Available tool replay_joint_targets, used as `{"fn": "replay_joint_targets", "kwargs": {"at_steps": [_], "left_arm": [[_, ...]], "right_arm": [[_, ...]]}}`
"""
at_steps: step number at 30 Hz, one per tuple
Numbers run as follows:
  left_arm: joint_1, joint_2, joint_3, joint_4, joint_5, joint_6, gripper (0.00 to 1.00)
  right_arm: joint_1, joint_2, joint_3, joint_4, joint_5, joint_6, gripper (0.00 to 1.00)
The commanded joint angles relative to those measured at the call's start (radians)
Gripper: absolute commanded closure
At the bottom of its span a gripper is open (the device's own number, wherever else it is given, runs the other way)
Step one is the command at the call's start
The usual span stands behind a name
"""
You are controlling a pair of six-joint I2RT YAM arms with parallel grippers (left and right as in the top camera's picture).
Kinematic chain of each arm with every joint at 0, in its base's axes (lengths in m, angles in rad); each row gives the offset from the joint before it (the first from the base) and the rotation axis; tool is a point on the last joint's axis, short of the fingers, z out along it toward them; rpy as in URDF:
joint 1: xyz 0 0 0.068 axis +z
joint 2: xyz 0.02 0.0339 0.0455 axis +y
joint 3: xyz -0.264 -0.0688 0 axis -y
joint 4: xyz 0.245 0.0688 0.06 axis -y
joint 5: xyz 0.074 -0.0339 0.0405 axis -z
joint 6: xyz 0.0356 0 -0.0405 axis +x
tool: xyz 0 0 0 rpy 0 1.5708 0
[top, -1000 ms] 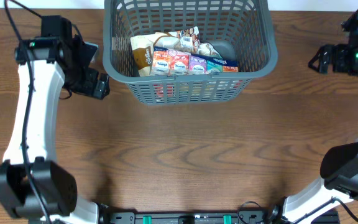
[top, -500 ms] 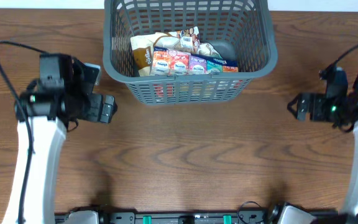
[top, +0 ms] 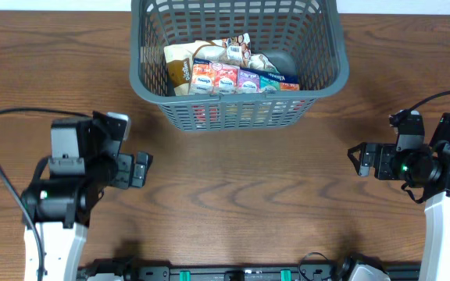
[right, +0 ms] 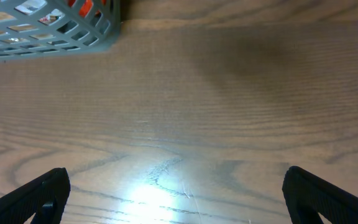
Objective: Pack container
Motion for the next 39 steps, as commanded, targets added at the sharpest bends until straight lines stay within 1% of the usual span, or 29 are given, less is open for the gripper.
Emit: {"fn": "replay_joint_targets", "kwargs": {"at_steps": [1,21,24,26,32,36,39], "left_arm": [[-0.002,-0.054,-0.018,0.006,-0.012,-0.023,0.01],[-0.002,-0.054,-0.018,0.003,-0.012,-0.023,0.01],[-0.002,-0.054,-0.018,0.003,-0.012,-0.023,0.01],[-0.002,-0.054,-0.018,0.003,-0.012,-0.023,0.01],[-0.002,-0.054,-0.018,0.003,-0.012,-0.023,0.01],[-0.002,-0.054,-0.018,0.003,-0.012,-0.023,0.01],[-0.002,-0.054,-0.018,0.003,-0.012,-0.023,0.01]], "right_arm": [[0.009,-0.006,-0.010,0.000,-0.018,0.013,0.01],[0.014,0.026,-0.011,-0.006,0.001,0.013,0.01],[0.012,0.026,-0.011,0.003,0.132,0.013,0.01],[0.013,0.027,-0.011,0.011,0.182,0.013,0.01],[0.017,0.006,-0.012,-0.006,0.204,0.013,0.01],[0.066,-0.064,-0.018,0.056,0.196,0.013,0.01],[0.148,-0.141,-0.064,0.167,0.174,0.013,0.01]]}}
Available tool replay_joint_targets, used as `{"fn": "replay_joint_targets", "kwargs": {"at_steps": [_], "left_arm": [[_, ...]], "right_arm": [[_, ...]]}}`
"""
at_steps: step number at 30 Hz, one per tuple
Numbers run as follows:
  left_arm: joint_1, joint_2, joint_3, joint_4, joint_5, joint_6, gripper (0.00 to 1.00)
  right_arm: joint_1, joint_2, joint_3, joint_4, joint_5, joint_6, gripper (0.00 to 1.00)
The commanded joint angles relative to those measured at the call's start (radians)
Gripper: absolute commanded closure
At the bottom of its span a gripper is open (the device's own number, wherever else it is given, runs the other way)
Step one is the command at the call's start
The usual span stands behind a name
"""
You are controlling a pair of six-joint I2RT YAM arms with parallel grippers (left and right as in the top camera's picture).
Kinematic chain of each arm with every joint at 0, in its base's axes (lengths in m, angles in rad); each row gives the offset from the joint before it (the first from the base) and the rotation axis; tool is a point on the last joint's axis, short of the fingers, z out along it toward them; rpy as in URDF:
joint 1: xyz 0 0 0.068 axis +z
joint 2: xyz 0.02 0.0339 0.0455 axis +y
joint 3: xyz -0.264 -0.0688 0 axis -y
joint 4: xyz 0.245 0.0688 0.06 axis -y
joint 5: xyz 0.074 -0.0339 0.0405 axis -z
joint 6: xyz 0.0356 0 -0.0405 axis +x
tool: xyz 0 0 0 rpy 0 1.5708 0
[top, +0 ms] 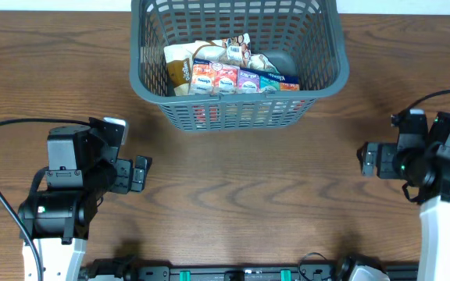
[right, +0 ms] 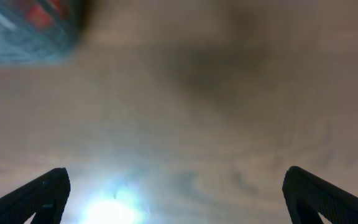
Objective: Pack container
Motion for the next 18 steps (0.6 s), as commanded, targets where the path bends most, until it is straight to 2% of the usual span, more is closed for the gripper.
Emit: {"fn": "replay_joint_targets", "kwargs": {"at_steps": [1,8,12,18], "left_arm": [[-0.002,0.001,-0.002,0.001,-0.011,-0.012,0.01],[-0.002,0.001,-0.002,0.001,-0.011,-0.012,0.01],[-0.002,0.001,-0.002,0.001,-0.011,-0.012,0.01],[-0.002,0.001,-0.002,0.001,-0.011,-0.012,0.01]], "right_arm": [[0.111,-0.114,-0.068,0.099,-0.011,0.008,0.01],[0.283,-0.433,-0.370,0.363,-0.013,0.010,0.01],[0.313,-0.602,-0.506,0.457,-0.016,0.017,0.01],[0.316,-0.731,-0.604,0.525,-0.016,0.047,0.01]]}}
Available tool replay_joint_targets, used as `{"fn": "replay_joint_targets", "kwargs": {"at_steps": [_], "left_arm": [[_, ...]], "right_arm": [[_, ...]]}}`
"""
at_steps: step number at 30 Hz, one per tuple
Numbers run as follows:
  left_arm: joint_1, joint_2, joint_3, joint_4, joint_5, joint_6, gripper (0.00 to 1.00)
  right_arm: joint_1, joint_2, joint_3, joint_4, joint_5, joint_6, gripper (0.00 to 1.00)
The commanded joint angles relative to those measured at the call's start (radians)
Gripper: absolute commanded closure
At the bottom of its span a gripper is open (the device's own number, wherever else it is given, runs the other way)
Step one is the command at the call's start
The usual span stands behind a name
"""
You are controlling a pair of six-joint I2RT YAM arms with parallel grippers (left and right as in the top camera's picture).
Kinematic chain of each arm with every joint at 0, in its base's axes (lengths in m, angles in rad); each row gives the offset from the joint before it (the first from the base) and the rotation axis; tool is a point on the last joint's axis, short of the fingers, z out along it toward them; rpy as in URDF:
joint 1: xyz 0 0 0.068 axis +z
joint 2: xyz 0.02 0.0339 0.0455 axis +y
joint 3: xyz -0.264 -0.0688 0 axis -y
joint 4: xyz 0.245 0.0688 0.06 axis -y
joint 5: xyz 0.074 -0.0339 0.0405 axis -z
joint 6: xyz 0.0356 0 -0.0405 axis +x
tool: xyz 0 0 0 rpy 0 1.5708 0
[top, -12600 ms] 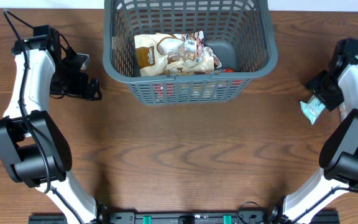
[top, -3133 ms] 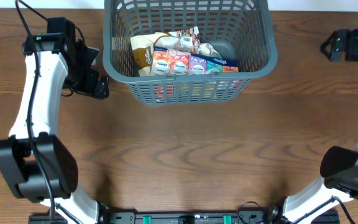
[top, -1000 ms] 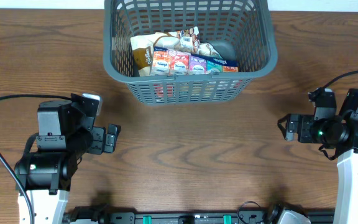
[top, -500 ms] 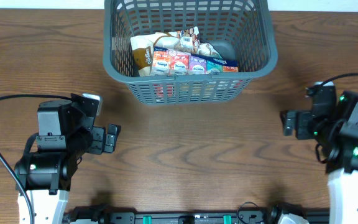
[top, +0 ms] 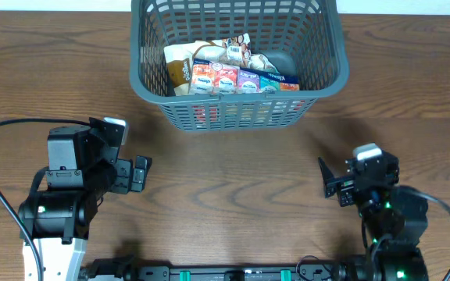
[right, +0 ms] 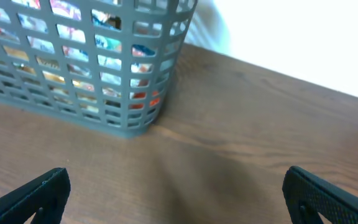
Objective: Pack container
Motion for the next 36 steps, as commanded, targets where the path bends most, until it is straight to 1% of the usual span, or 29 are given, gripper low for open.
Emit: {"fn": "replay_joint_targets", "kwargs": {"at_steps": [1,6,11,12,13,14,17,20,23,25,26,28,30,32,36], "left_arm": [[-0.002,0.001,0.000,0.002,-0.011,-0.012,0.02],[-0.002,0.001,0.000,0.002,-0.011,-0.012,0.01],[-0.002,0.001,0.000,0.002,-0.011,-0.012,0.01],[-0.002,0.001,0.000,0.002,-0.011,-0.012,0.01],[-0.002,0.001,0.000,0.002,-0.011,-0.012,0.01],[-0.002,0.001,0.000,0.002,-0.011,-0.012,0.01],[-0.002,0.001,0.000,0.002,-0.011,-0.012,0.01],[-0.002,0.001,0.000,0.002,-0.011,-0.012,0.01],[-0.002,0.001,0.000,0.002,-0.011,-0.012,0.01],[-0.002,0.001,0.000,0.002,-0.011,-0.012,0.01],[-0.002,0.001,0.000,0.002,-0.011,-0.012,0.01],[-0.002,0.001,0.000,0.002,-0.011,-0.012,0.01],[-0.002,0.001,0.000,0.002,-0.011,-0.012,0.01],[-0.002,0.001,0.000,0.002,-0.011,-0.012,0.01],[-0.002,0.001,0.000,0.002,-0.011,-0.012,0.01]], "right_arm": [[0.010,-0.059,-0.043,0.019,-0.005,0.026,0.01],[0.010,-0.134,-0.102,0.048,0.001,0.026,0.01],[0.010,-0.210,-0.195,0.161,0.000,0.026,0.01],[0.010,-0.226,-0.214,0.187,0.005,0.026,0.02],[0.010,-0.240,-0.231,0.209,0.008,0.027,0.06],[0.010,-0.254,-0.250,0.233,0.017,0.035,0.08],[0.010,-0.292,-0.302,0.287,0.107,0.143,0.11],[0.010,-0.328,-0.341,0.290,0.207,0.269,0.11],[0.009,-0.351,-0.371,0.289,0.268,0.344,0.15],[0.008,-0.356,-0.382,0.291,0.278,0.347,0.15],[0.008,-0.356,-0.383,0.291,0.278,0.341,0.17],[0.007,-0.356,-0.383,0.293,0.280,0.312,0.18],[0.006,-0.356,-0.383,0.293,0.281,0.298,0.23],[0.006,-0.356,-0.383,0.292,0.281,0.294,0.25],[0.006,-0.356,-0.383,0.290,0.281,0.294,0.25]]}}
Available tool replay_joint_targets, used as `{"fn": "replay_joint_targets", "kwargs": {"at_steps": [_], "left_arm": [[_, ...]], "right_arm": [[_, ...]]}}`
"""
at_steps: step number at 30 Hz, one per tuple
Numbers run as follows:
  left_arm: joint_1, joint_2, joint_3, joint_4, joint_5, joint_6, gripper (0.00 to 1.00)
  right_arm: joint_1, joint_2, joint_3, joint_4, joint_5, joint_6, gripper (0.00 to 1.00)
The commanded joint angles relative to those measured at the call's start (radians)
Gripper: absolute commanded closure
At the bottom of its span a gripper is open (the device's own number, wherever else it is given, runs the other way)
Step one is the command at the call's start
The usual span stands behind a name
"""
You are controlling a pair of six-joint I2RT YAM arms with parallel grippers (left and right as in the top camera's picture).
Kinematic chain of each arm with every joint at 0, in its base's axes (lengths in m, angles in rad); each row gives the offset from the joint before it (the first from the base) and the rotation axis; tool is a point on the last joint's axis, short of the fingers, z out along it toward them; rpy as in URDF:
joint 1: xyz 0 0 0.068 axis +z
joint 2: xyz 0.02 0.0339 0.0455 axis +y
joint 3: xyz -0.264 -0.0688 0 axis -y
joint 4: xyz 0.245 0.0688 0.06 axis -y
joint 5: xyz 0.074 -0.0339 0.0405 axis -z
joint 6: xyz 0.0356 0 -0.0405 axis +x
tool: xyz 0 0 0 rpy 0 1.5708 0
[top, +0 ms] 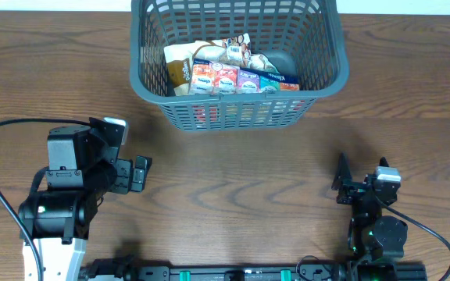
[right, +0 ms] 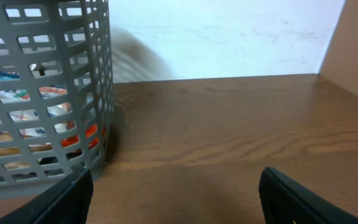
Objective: Pack container
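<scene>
A grey plastic basket (top: 237, 58) stands at the back middle of the table, holding snack packets and a row of colourful boxes (top: 241, 78). Its mesh wall (right: 42, 93) fills the left of the right wrist view. My right gripper (right: 176, 202) is open and empty, low at the front right of the table and facing the basket; overhead it shows as a folded arm (top: 366, 191). My left gripper (top: 141, 172) sits at the front left, its jaws close together with nothing seen between them.
Brown wooden table (top: 233, 172) all round. A white wall (right: 222, 37) rises behind the table's far edge. A black cable loops from the left arm. A rail with green clips (top: 233, 273) runs along the front edge.
The right arm has drawn back further toward the front edge and folded low. Its camera now looks level at the basket's side and the wall. The left arm is unchanged.
The right gripper, open and empty, first pointed down at bare table at the far right. By 1.2 s ago the arm had swung inward to the front right, facing the basket, and now sits lower. The left arm shifted slightly early on, then stayed. Basket contents unchanged.
</scene>
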Motion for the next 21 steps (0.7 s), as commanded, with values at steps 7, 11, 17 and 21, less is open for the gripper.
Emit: {"fn": "replay_joint_targets", "kwargs": {"at_steps": [7,11,17,21], "left_arm": [[-0.002,0.001,0.000,0.001,-0.011,-0.011,0.01],[-0.002,0.001,0.000,0.001,-0.011,-0.012,0.01],[-0.002,0.001,0.000,0.001,-0.011,-0.012,0.02],[-0.002,0.001,0.000,0.001,-0.011,-0.012,0.01]], "right_arm": [[0.003,-0.011,-0.009,0.000,0.006,0.005,0.01],[0.003,-0.011,-0.009,0.000,0.000,0.006,0.01],[0.003,-0.011,-0.009,0.000,0.000,0.006,0.01],[0.003,-0.011,-0.009,0.000,0.000,0.006,0.01]]}}
